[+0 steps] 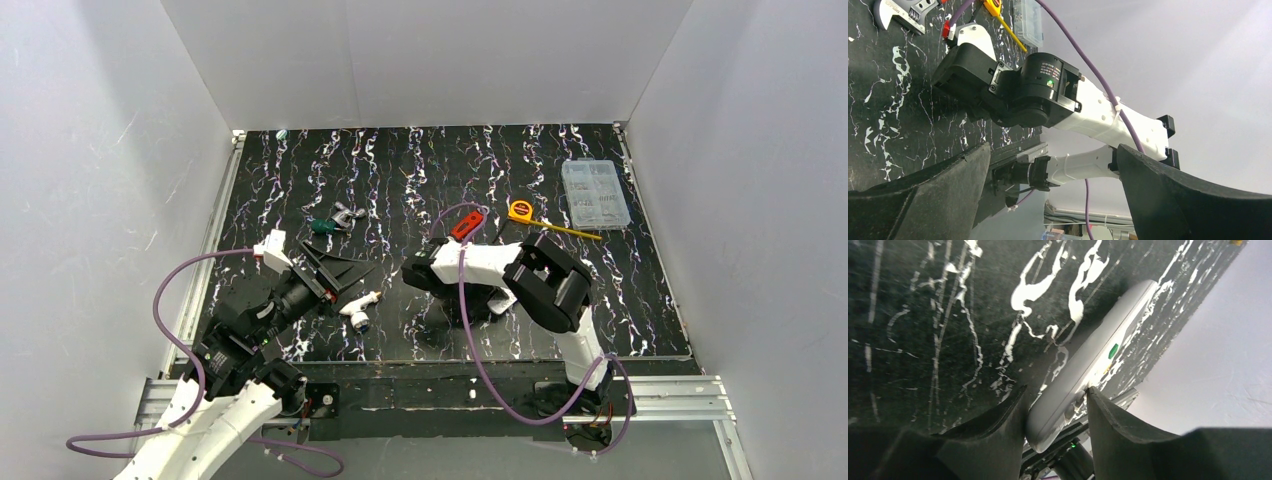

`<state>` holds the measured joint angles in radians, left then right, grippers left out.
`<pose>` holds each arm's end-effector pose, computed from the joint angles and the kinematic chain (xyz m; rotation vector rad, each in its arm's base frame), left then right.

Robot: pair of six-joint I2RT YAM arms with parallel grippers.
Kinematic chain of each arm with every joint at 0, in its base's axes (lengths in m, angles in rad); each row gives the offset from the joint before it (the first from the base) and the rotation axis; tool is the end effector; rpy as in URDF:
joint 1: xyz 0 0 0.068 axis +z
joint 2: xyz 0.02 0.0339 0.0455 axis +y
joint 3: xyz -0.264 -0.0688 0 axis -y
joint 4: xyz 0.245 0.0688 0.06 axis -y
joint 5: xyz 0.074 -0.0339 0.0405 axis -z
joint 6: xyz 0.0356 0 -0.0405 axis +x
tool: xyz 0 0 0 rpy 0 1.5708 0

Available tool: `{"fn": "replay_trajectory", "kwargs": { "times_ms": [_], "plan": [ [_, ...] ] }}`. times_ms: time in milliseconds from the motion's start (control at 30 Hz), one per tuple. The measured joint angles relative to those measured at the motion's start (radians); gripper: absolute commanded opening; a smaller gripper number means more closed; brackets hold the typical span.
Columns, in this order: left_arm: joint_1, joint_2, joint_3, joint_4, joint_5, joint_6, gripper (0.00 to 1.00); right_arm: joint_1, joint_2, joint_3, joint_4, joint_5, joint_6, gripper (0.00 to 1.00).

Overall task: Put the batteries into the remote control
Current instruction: Place the remote control at the center of the board.

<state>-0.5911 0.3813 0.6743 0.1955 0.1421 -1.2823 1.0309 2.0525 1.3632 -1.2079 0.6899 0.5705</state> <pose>0.0708 -0.0536 0.3912 -0.2854 1.2313 -1.7355 0.1927 0.2774 0.1418 -0.7697 2.5859 -0.9921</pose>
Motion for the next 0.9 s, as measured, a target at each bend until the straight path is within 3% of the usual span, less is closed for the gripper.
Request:
{"fn": "replay_trajectory", "kwargs": {
  "times_ms": [167, 433, 900],
  "plan": [
    [0.000, 0.000, 0.000, -0.001, 0.000, 0.000, 0.98, 0.000, 0.004, 0.000, 0.043, -0.028, -0.008, 0.59],
    [0.000, -0.010, 0.000, -0.015, -0.001, 0.004, 0.98, -0.003, 0.001, 0.005, 0.042, -0.037, -0.056, 0.76],
    [0.000, -0.022, 0.000, -0.033, -0.003, 0.015, 0.98, -0.003, -0.114, -0.020, 0.173, -0.226, -0.078, 0.80]
  ]
}}
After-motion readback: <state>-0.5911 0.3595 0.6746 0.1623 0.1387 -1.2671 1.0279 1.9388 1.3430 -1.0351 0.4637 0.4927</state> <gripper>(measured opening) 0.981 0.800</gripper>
